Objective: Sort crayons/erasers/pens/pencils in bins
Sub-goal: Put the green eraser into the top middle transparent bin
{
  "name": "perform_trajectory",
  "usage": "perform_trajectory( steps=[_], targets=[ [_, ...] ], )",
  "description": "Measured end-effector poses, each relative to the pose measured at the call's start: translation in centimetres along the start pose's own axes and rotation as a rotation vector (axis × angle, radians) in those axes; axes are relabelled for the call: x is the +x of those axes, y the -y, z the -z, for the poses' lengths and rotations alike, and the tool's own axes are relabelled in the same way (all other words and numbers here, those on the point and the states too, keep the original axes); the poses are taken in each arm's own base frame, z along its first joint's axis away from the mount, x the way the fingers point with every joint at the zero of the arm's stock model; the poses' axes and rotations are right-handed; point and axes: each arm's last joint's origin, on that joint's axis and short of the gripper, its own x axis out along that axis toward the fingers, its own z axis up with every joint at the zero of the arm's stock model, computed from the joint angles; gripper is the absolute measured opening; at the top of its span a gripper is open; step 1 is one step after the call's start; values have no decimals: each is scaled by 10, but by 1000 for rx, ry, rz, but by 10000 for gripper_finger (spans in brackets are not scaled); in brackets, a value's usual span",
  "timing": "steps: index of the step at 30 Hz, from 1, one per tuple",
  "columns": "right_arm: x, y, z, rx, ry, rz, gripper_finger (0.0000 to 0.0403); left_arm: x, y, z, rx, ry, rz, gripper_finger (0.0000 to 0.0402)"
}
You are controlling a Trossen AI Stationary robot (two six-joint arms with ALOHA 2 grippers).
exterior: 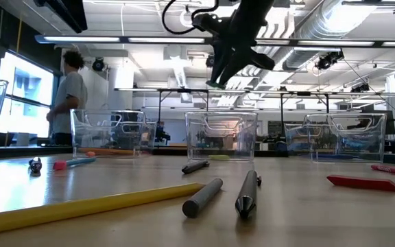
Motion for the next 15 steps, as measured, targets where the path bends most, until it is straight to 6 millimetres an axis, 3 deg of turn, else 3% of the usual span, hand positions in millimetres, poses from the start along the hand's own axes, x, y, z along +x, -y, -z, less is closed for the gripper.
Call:
perform_trajectory(
  steps=[8,15],
  targets=[
    [8,31,-45,-220,87,28,41,2,3,-1,-216,-7,-9,142],
    [23,64,-73,-424,84,109,41,16,20,-4,-314,-85,-31,142]
  ],
)
